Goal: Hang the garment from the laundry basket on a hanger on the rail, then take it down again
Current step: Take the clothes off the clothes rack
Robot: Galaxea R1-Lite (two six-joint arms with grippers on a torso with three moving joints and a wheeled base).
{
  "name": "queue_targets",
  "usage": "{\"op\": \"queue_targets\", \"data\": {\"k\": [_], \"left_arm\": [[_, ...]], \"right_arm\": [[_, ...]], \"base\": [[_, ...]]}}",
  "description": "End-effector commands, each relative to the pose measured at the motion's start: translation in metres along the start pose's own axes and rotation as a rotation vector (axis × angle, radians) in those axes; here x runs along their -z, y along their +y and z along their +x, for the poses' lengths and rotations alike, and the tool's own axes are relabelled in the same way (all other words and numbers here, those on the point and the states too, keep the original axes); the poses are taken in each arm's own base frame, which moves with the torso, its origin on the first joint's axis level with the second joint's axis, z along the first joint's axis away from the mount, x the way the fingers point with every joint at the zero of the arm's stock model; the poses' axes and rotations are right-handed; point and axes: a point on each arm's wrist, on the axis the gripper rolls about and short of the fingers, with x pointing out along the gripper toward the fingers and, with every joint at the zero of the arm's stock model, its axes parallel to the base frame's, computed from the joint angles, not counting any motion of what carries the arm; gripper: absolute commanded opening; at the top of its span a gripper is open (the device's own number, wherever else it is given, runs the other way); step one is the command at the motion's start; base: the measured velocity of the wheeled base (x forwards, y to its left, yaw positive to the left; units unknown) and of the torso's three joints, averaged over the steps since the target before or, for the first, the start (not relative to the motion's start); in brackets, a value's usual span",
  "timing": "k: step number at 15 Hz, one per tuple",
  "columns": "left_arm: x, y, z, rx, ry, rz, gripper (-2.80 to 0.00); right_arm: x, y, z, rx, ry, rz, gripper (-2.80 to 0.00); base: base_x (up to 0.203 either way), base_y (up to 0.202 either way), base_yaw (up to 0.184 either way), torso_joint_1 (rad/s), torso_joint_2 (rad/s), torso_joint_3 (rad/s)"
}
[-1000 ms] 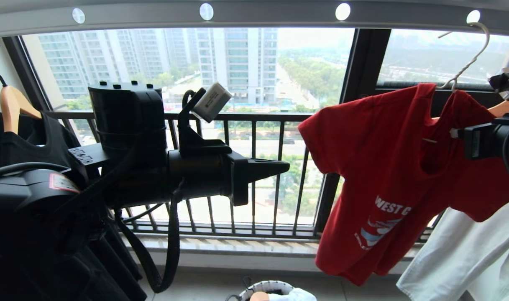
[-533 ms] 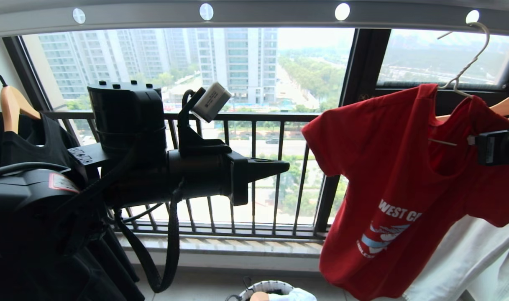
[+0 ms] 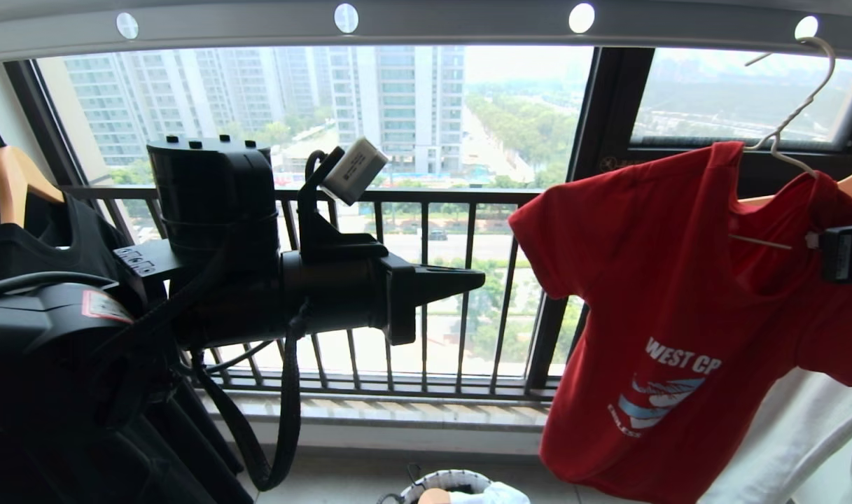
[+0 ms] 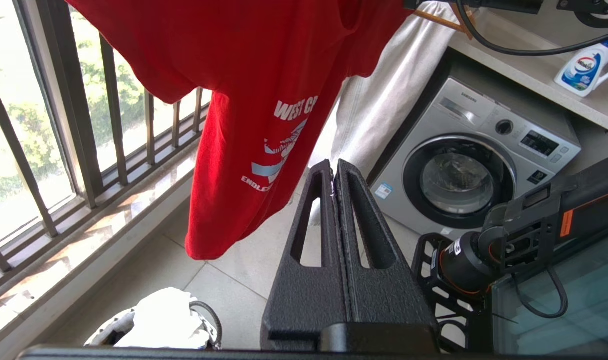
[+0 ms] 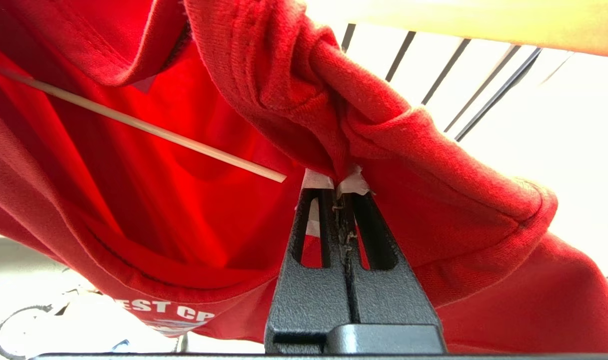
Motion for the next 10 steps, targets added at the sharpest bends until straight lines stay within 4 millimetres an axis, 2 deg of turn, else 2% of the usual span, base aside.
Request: {"op": "queue_targets", "data": {"k": [1, 5, 7, 10], "left_arm": [[0.000, 0.000, 0.000, 0.004, -0.001, 0.000, -2.80], [0.001, 0.001, 0.001, 0.003, 0.002, -0.003, -2.80], [0.001, 0.000, 0.002, 0.005, 0.003, -0.003, -2.80], [0.001, -0.001, 0.002, 0.008, 0.002, -0.003, -2.80]], "right_arm": [[-0.002, 0.000, -0.004, -0.011, -0.016, -0.004, 0.00], [-0.003, 0.003, -0.021, -0.098, -0.036, -0.001, 0.00], [-0.003, 0.005, -0.036, -0.154, -0.034, 0.025, 0.00], [-0.002, 0.006, -0.070, -0.271, -0.054, 0.097, 0.00]], "base": [[0.000, 0.000, 0.000, 0.000, 0.00, 0.000], [0.000, 0.000, 0.000, 0.000, 0.00, 0.000], [0.000, 0.000, 0.000, 0.000, 0.00, 0.000], [0.000, 0.000, 0.000, 0.000, 0.00, 0.000]]}}
